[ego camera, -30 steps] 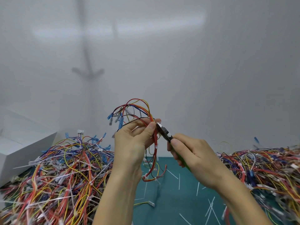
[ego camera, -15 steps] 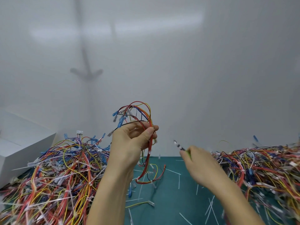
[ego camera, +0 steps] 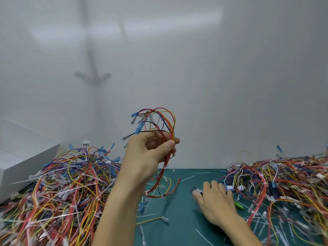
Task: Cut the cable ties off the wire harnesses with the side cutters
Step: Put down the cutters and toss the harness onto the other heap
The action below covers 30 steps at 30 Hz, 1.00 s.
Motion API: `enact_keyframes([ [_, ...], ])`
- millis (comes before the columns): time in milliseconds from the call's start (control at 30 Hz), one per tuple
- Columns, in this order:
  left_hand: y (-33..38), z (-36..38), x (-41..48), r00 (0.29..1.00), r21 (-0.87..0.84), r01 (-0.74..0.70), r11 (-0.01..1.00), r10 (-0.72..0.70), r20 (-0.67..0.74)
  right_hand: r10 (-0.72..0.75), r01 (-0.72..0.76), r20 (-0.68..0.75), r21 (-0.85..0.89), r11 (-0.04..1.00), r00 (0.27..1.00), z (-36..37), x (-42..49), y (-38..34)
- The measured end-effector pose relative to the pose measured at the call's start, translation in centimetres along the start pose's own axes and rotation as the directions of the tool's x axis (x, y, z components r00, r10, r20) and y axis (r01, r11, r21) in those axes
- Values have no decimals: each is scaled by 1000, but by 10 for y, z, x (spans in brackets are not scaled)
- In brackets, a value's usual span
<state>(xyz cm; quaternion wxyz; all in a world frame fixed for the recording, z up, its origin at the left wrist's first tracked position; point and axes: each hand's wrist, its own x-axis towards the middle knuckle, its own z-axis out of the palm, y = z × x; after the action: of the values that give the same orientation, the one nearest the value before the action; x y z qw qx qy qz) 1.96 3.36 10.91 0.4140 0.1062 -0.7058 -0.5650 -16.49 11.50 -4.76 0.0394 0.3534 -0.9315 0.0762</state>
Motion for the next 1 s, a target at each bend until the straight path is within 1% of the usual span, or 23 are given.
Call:
enact_keyframes([
  [33, -1, 0, 0, 1000, 14, -9, 1000, 9, 25, -9, 17, -50, 150, 988, 999, -12, 1, -3],
  [67, -1, -1, 1, 998, 35, -19, 999, 17, 56, -7, 53, -127, 361, 931, 992, -29, 1, -7],
  [100, -2, -1, 1, 996, 63, -29, 998, 24, 86, 12, 100, -185, 581, 808, 983, -48, 0, -11],
  [133, -3, -1, 1, 993, 97, -37, 995, 26, 112, 28, 154, -222, 759, 633, 975, -69, -1, -15],
  [167, -4, 0, 1, 991, 137, -42, 990, 24, 133, 17, 210, -240, 878, 430, 971, -89, -5, -18],
  [200, -4, 2, 1, 988, 183, -46, 982, 18, 154, -34, 259, -258, 939, 226, 966, -108, -11, -21],
  [233, -4, 4, 1, 984, 230, -50, 972, 9, 179, -103, 285, -279, 957, 48, 955, -123, -17, -23],
  [267, -5, 7, 1, 979, 266, -51, 962, -4, 203, -165, 300, -307, 952, -68, 937, -136, -25, -26],
  [300, -4, 9, 0, 976, 290, -51, 956, -14, 219, -204, 324, -342, 939, -118, 917, -145, -33, -28],
  [367, -4, 13, -1, 973, 309, -61, 949, -12, 230, -190, 375, -390, 920, -111, 901, -157, -43, -33],
  [467, -2, 15, -1, 973, 328, -88, 940, 10, 232, -86, 395, -405, 912, -114, 910, -164, -49, -34],
  [700, 5, 14, -2, 967, 284, -96, 954, 21, 255, 47, 473, -470, 877, -89, 881, -176, -56, -31],
  [767, 7, 11, -3, 973, 277, -99, 956, 35, 229, 72, 482, -477, 871, -94, 876, -178, -58, -30],
  [867, 10, 7, -4, 985, 257, -61, 964, 16, 175, 88, 495, -488, 861, -115, 868, -180, -60, -28],
  [1000, 10, 3, -3, 999, 184, 35, 982, -41, 27, 134, 532, -518, 839, -112, 845, -182, -60, -27],
])
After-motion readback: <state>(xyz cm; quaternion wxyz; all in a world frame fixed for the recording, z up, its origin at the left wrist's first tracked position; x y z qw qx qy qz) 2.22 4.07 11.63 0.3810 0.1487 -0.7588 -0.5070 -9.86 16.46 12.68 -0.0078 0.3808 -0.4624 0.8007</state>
